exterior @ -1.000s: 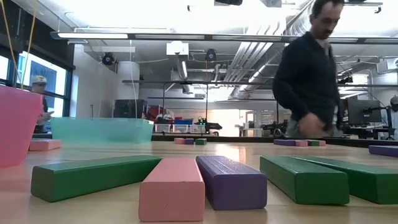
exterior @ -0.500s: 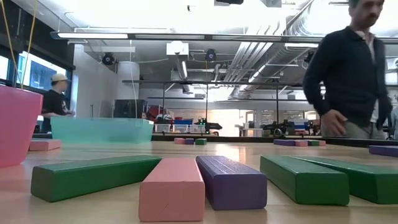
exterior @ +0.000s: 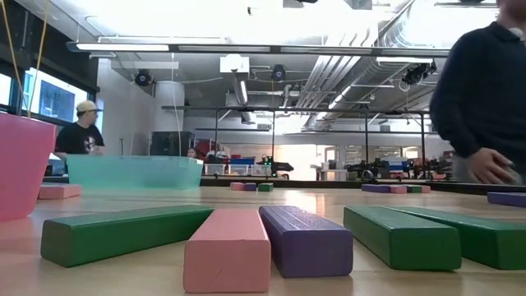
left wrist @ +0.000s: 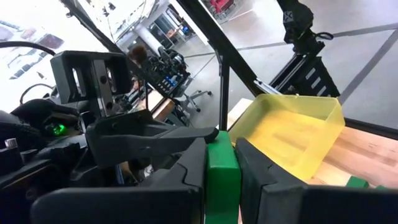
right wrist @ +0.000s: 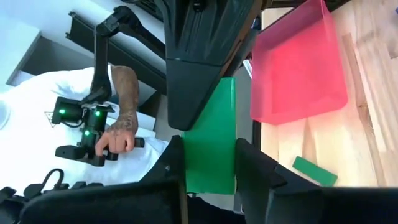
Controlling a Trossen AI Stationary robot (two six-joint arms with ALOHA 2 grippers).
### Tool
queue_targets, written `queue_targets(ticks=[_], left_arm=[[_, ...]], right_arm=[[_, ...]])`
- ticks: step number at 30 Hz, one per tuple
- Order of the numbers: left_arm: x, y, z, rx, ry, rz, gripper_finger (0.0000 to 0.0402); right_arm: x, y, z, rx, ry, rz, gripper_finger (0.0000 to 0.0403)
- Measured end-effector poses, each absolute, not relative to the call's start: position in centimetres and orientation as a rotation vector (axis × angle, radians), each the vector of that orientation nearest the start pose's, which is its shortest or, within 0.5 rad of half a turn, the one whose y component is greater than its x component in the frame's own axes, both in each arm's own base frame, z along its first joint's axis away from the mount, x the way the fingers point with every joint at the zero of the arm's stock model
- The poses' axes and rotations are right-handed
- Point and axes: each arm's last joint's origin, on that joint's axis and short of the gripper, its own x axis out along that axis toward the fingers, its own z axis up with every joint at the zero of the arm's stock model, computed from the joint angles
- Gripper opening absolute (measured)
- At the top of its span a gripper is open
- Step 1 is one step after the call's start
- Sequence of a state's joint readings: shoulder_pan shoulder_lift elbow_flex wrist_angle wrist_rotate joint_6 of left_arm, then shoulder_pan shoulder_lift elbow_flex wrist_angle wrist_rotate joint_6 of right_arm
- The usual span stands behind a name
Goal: Sort blocks
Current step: Put the green block into the blue bin
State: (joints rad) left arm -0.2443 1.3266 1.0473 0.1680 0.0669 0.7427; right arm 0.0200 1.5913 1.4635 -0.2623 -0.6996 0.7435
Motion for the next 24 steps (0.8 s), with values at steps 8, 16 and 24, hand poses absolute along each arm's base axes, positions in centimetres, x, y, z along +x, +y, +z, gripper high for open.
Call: queue_targets(ticks=[8,16,24], left_arm=[[29.3,-7.5,33.8,0.734,0.021,-0.342,0.0028],[28.3,-6.9,34.0,0.694,0.075,-0.312,0.0028],[25.9,-5.2,34.3,0.675,0.265,-0.208,0.0028]], right_arm=[[35.9,2.5,36.6,0.886,0.602,0.518,0.0110],[34.4,1.3,39.3,0.970,0.500,0.483,0.0161],[32.1,0.8,40.1,1.020,0.588,0.486,0.0200]])
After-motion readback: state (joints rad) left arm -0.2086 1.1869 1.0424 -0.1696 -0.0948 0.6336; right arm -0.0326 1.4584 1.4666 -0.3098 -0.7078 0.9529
